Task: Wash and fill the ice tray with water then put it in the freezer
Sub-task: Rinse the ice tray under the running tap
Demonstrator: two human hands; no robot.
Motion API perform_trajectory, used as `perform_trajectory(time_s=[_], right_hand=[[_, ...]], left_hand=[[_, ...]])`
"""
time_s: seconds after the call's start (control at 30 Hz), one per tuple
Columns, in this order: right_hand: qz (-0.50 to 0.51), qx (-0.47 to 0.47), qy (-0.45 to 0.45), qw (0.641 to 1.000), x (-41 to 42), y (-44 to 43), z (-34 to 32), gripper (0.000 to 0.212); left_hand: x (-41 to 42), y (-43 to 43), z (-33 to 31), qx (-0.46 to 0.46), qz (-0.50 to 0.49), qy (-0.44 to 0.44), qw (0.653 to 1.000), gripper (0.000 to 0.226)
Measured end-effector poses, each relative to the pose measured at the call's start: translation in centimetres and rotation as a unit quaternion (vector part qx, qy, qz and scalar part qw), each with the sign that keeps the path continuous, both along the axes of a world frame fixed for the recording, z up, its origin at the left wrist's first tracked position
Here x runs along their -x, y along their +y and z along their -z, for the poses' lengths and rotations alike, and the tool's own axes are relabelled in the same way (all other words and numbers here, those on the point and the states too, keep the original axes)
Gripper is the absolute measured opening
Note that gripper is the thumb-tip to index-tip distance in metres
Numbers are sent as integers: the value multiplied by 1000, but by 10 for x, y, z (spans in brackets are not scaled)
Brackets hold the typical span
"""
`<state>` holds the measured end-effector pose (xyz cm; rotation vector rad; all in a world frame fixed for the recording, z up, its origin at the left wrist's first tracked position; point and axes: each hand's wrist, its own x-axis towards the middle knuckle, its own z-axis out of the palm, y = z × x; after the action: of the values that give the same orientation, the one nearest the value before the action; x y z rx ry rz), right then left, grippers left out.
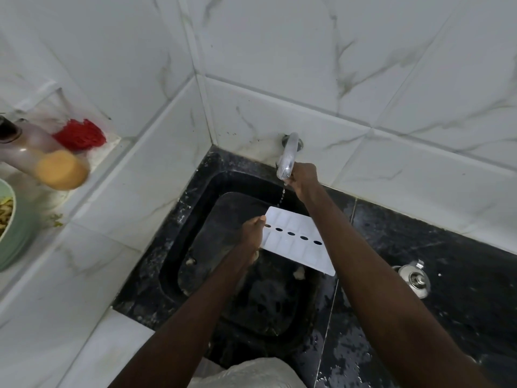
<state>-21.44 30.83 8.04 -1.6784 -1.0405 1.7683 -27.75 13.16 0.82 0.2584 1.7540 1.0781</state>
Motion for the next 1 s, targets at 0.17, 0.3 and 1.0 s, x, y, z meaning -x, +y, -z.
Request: perform_trajectory(time_s=[0.17, 0.3, 1.0], right_hand=[[-17, -20, -58, 998, 0, -3, -8, 26], [-5, -20, -56, 998, 1, -3, -8, 25], [-41, -52, -70, 995, -4, -8, -13, 27]], left_hand=[[-1, 5, -3, 7, -2, -7, 1000, 34], [-5, 7, -2, 9, 2, -8, 1000, 35], [-5, 17, -8, -7, 7, 6, 1000, 36]])
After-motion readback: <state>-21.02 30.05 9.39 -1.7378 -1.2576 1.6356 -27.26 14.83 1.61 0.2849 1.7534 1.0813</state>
